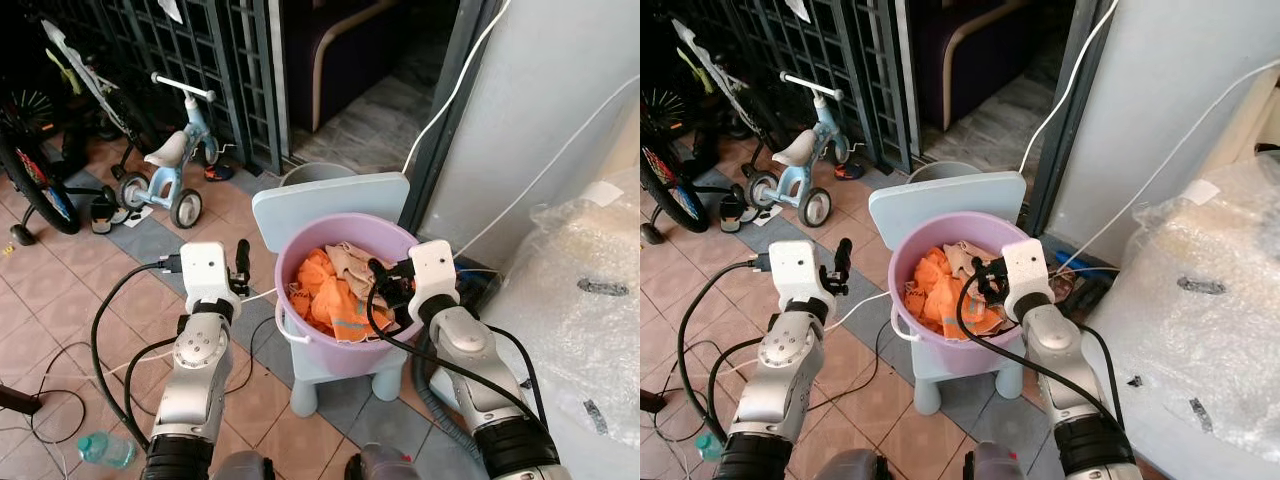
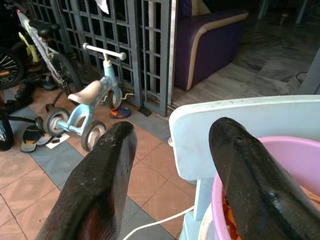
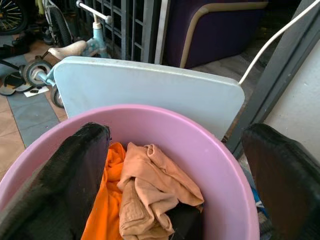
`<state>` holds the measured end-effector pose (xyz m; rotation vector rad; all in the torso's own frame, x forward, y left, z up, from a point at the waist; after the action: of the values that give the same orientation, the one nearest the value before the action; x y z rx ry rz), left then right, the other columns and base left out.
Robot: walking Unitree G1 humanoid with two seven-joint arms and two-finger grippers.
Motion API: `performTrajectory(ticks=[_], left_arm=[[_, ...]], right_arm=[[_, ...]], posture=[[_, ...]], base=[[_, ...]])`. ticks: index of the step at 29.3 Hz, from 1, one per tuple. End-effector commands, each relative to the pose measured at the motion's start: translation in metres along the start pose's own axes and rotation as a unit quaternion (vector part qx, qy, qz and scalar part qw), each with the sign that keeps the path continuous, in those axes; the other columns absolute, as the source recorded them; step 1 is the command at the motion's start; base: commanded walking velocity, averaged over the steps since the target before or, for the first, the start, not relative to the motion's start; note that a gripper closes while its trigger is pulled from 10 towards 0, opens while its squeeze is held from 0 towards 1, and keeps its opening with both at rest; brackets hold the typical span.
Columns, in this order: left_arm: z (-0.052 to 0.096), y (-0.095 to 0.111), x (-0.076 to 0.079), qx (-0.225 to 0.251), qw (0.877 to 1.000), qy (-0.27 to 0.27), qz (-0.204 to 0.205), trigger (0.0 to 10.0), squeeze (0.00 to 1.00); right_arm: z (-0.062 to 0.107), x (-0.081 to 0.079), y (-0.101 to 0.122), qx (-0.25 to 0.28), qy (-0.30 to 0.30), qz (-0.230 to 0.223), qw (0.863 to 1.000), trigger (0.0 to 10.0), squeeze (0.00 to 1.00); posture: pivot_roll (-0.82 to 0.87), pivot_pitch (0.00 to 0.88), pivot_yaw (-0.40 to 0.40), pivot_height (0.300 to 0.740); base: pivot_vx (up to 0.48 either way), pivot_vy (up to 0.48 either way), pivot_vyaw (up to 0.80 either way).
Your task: Clothes washing
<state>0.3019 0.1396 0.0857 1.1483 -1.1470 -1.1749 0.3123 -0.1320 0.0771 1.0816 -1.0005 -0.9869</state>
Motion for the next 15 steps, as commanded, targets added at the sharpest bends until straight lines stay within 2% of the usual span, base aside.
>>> performTrajectory(ticks=[1,3,8,11,15], left_arm=[[0.000,0.000,-0.010,-0.002,1.000,0.017,-0.011,10.0,0.00],[0.000,-0.001,-0.010,-0.007,1.000,0.019,-0.007,10.0,0.00],[0.002,-0.002,-0.009,-0.015,1.000,0.021,-0.008,10.0,0.00],[0.011,-0.004,-0.010,-0.025,0.999,0.014,-0.024,10.0,0.00],[0.022,-0.006,-0.016,-0.025,0.999,0.015,-0.036,10.0,0.00]], right_arm=[[-0.004,-0.006,0.004,0.002,0.003,-0.013,1.000,10.0,0.00],[-0.005,-0.004,0.002,-0.009,-0.001,-0.005,1.000,10.0,0.00],[-0.009,0.006,-0.012,-0.067,-0.018,0.018,0.997,10.0,0.00],[-0.016,0.015,-0.029,-0.130,-0.029,0.018,0.991,10.0,0.00],[-0.019,0.016,-0.033,-0.150,-0.026,0.017,0.988,10.0,0.00]], posture=[[-0.04,0.093,0.005,0.740],[-0.04,0.094,0.003,0.740],[-0.02,0.099,-0.003,0.740],[0.01,0.111,-0.015,0.740],[0.04,0.131,-0.037,0.740]], base=[[0.472,0.000,0.00],[0.362,0.000,0.00],[0.000,0.000,0.00],[0.000,0.000,0.00],[0.000,0.000,0.00]])
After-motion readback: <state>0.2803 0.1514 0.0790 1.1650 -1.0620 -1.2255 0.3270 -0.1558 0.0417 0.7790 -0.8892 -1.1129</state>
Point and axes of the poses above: a point about 5 cm out from each wrist's last joint towards the gripper, its own z axis pointing back from the gripper into the wrist, its own y axis along the axis of the wrist's last joint, x = y × z, the point moved 2 cm from there along -z, pointing out of the wrist towards the gripper, and after that the axes turned 1 degree about z, right-handed, at the moved point
